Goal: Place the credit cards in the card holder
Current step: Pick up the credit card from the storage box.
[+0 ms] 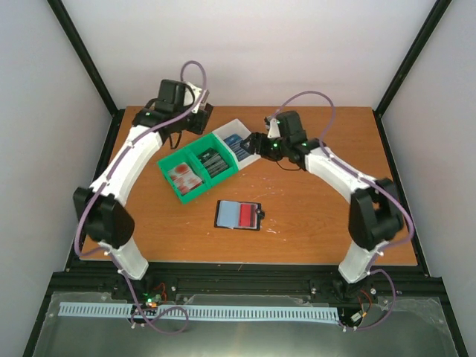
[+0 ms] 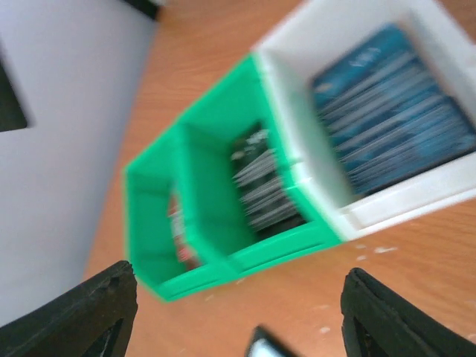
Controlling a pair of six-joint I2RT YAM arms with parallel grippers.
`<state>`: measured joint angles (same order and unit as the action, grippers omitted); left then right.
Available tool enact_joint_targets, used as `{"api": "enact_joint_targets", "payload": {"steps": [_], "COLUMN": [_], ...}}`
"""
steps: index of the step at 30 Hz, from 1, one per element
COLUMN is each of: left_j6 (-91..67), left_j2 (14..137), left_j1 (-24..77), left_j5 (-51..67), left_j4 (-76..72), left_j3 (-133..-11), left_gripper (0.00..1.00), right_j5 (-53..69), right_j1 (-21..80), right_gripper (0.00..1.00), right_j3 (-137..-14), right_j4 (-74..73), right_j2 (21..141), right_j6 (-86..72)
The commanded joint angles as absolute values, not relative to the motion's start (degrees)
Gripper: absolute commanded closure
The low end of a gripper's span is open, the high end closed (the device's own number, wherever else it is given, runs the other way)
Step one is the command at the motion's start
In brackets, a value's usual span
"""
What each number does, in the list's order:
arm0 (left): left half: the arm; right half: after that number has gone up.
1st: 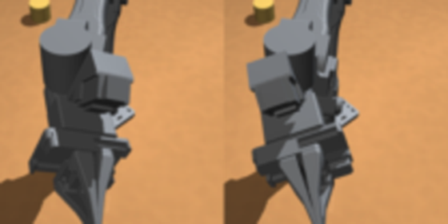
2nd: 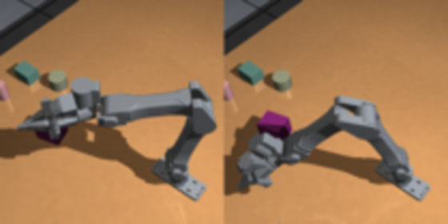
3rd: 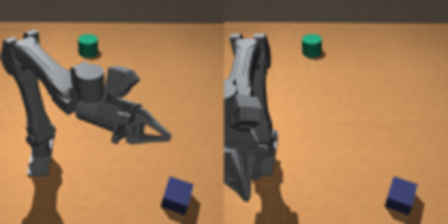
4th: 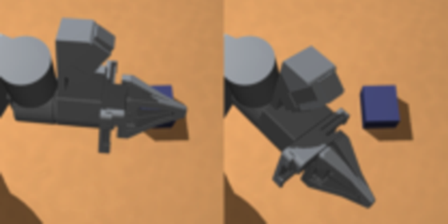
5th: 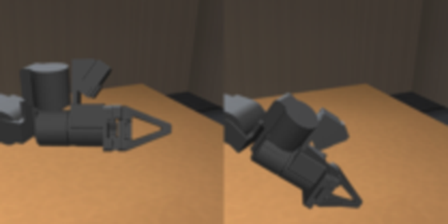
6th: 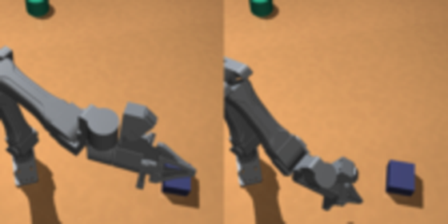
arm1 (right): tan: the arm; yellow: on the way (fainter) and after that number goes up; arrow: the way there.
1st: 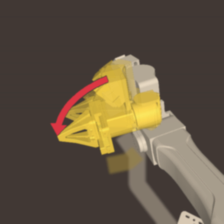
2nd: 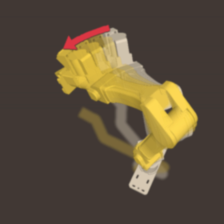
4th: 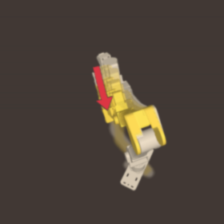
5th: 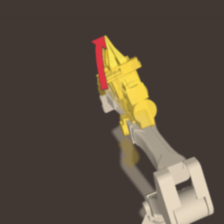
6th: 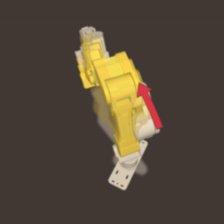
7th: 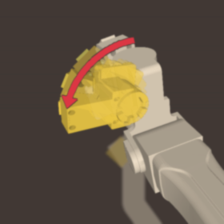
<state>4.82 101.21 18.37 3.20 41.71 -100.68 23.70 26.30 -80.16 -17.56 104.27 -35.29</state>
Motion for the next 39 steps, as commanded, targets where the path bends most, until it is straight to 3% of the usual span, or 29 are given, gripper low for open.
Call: {"api": "enact_joint_targets", "payload": {"steps": [1, 8, 14, 20, 28, 32, 35, 37, 39], "left_j6": [-12.07, -43.73, -74.06, -86.8, -90.3, -88.56, -86.49, -84.25, -79.78], "left_j2": [92.26, 78.78, 70.61, 67.2, 65.91, 65.93, 65.56, 64.79, 64.24], "left_j1": [18.11, 18.26, 19.08, 20.57, 22.88, 23.5, 23.72, 23.74, 23.73], "left_j5": [25.34, 53.57, 61.9, 63.65, 62.9, 62.27, 61.11, 59.36, 57.72], "left_j4": [37.88, 17.24, -10.16, -17.33, -22.13, -22.13, -21.11, -18.69, -14.54], "left_j3": [-94.64, -76.4, -56.75, -49.59, -43.87, -42.49, -41.56, -41.28, -41.61], "left_gripper": [0.99, 0.99, 0.99, 0.99, 0.99, 0.99, 0.99, 0.94, 0.8], "right_j5": [37.5, 47.55, 46.54, 45.07, 43.86, 45.15, 45.86, 45.17, 43.3], "right_j1": [26.05, 27.15, 30.01, 33.27, 36.58, 37.04, 37.09, 37.04, 37.09], "right_gripper": [0.24, 0.17, 0.22, 0.4, 0.52, 0.68, 0.87, 0.97, 0.97], "right_j3": [-71.42, -54.76, -51.24, -50.42, -45.72, -43.7, -41.16, -39.6, -38.54], "right_j4": [-8.28, 8.66, 12.49, 11.39, 17.78, 21.92, 27.23, 28.63, 27.78], "right_j2": [93.56, 75.51, 69.88, 70.11, 71.24, 72.34, 72.71, 72.51, 71.95], "right_j6": [-34.57, -46.49, -58.69, -64.65, -69.55, -71.83, -74.79, -75.64, -74.67]}}
